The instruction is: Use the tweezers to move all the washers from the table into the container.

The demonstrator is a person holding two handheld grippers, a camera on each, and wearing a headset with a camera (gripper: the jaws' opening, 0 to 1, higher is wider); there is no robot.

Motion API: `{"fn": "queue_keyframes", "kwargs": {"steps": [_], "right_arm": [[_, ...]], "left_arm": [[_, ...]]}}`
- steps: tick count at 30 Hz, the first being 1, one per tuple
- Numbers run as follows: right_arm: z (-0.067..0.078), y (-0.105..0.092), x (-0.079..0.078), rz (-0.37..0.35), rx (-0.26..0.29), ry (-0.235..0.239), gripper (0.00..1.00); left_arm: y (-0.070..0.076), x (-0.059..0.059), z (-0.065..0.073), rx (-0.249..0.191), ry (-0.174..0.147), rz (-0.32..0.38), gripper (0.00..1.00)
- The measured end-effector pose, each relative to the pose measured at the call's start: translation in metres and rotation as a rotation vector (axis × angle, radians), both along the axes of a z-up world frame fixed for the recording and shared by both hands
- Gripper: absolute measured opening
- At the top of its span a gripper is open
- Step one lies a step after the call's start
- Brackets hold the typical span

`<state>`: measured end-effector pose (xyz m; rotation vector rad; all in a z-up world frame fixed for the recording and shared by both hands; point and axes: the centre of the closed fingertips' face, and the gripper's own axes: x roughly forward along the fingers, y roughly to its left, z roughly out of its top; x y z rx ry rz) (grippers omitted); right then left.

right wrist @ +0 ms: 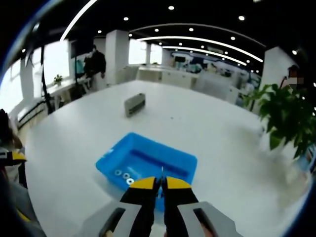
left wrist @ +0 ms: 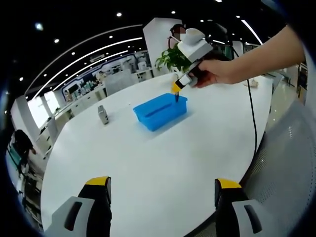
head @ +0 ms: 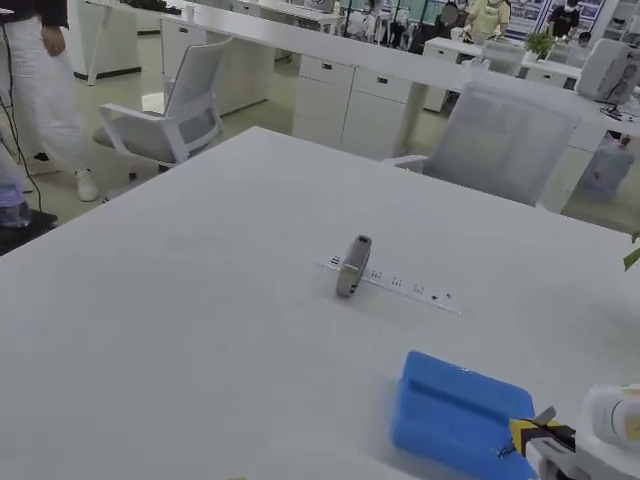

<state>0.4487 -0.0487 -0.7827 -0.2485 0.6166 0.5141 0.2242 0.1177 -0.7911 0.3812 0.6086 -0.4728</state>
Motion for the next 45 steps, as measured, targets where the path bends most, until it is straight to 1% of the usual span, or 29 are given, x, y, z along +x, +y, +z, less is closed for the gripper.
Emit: {"fn": "queue_keyframes", "kwargs": {"steps": [2, 7, 10, 11, 12, 14, 15, 16, 18, 20, 21, 23, 24, 27, 30, 31, 32, 33, 34, 35, 36, 37, 38, 39, 41, 43, 45], "right_arm": [[-0.007, 0.0, 0.001, 0.002, -0.014, 0.013, 0.02], [-0.015, 0.0, 0.002, 0.01, -0.032, 0.032, 0.02], [-0.019, 0.0, 0.002, 0.011, -0.042, 0.039, 0.02], [-0.021, 0.0, 0.002, 0.011, -0.043, 0.042, 0.02], [-0.023, -0.001, 0.002, 0.012, -0.045, 0.044, 0.02], [-0.022, -0.001, 0.002, 0.015, -0.054, 0.045, 0.02], [-0.022, 0.0, 0.003, 0.016, -0.054, 0.035, 0.02], [-0.022, 0.0, 0.002, 0.018, -0.055, 0.039, 0.02], [-0.021, 0.002, 0.001, 0.026, -0.056, 0.038, 0.02], [-0.021, 0.003, 0.001, 0.033, -0.064, 0.036, 0.02], [-0.021, 0.003, 0.002, 0.034, -0.063, 0.035, 0.02], [-0.021, 0.005, 0.002, 0.037, -0.061, 0.035, 0.02], [-0.019, 0.006, 0.003, 0.038, -0.059, 0.029, 0.02], [-0.01, 0.006, 0.003, 0.044, -0.062, 0.007, 0.02], [0.006, 0.005, 0.002, 0.038, -0.051, -0.038, 0.02], [0.011, 0.005, 0.004, 0.036, -0.039, -0.051, 0.02], [0.018, 0.004, 0.005, 0.03, -0.022, -0.071, 0.02], [0.026, 0.005, 0.002, 0.027, -0.01, -0.081, 0.02], [0.039, 0.006, -0.001, 0.017, 0.017, -0.102, 0.02], [0.045, 0.007, -0.004, 0.015, 0.027, -0.112, 0.03], [0.05, 0.007, -0.007, 0.014, 0.031, -0.12, 0.03], [0.054, 0.008, -0.008, 0.012, 0.04, -0.133, 0.03], [0.058, 0.009, -0.01, 0.011, 0.052, -0.145, 0.03], [0.067, 0.011, -0.017, 0.015, 0.068, -0.162, 0.03], [0.077, 0.013, -0.028, 0.018, 0.077, -0.178, 0.03], [0.085, 0.015, -0.04, 0.033, 0.091, -0.193, 0.03], [0.091, 0.017, -0.051, 0.051, 0.096, -0.2, 0.03]], "left_arm": [[0.0, 0.0, -0.001, 0.001, 0.004, 0.0, 0.88], [0.001, 0.0, -0.002, 0.005, 0.01, 0.007, 0.87], [0.004, 0.0, -0.002, 0.022, 0.003, 0.013, 0.87], [0.004, 0.0, -0.003, 0.023, 0.005, 0.012, 0.86], [0.003, -0.001, -0.004, 0.021, 0.015, 0.011, 0.85], [0.003, -0.002, -0.006, 0.028, 0.021, 0.006, 0.85], [0.002, -0.002, -0.006, 0.028, 0.024, 0.004, 0.84], [0.001, -0.003, -0.006, 0.031, 0.025, 0.0, 0.83], [0.0, -0.004, -0.006, 0.034, 0.023, -0.006, 0.82], [-0.001, -0.004, -0.005, 0.027, 0.022, -0.008, 0.79], [0.0, -0.003, -0.005, 0.025, 0.019, -0.001, 0.77], [0.004, -0.001, -0.003, 0.039, 0.004, 0.007, 0.72], [0.004, 0.0, -0.002, 0.039, 0.0, 0.011, 0.7], [0.004, 0.001, -0.001, 0.038, -0.009, 0.015, 0.68], [0.004, 0.001, -0.001, 0.042, -0.011, 0.013, 0.67], [0.004, 0.001, 0.0, 0.038, -0.015, 0.008, 0.67], [0.002, 0.0, 0.001, 0.03, -0.012, 0.002, 0.67], [0.001, 0.0, 0.001, 0.028, -0.017, -0.01, 0.69], [0.0, 0.002, 0.004, 0.041, -0.036, -0.027, 0.71], [0.002, 0.003, 0.005, 0.083, -0.053, -0.045, 0.7], [0.002, 0.003, 0.006, 0.094, -0.069, -0.049, 0.67], [0.001, 0.002, 0.007, 0.083, -0.065, -0.043, 0.65], [0.001, 0.003, 0.008, 0.072, -0.07, -0.037, 0.66], [-0.001, 0.004, 0.011, 0.055, -0.074, -0.044, 0.68], [-0.001, 0.005, 0.013, 0.043, -0.074, -0.043, 0.68], [-0.001, 0.006, 0.018, 0.026, -0.086, -0.043, 0.68], [-0.004, 0.01, 0.028, -0.015, -0.101, -0.041, 0.67]]}}
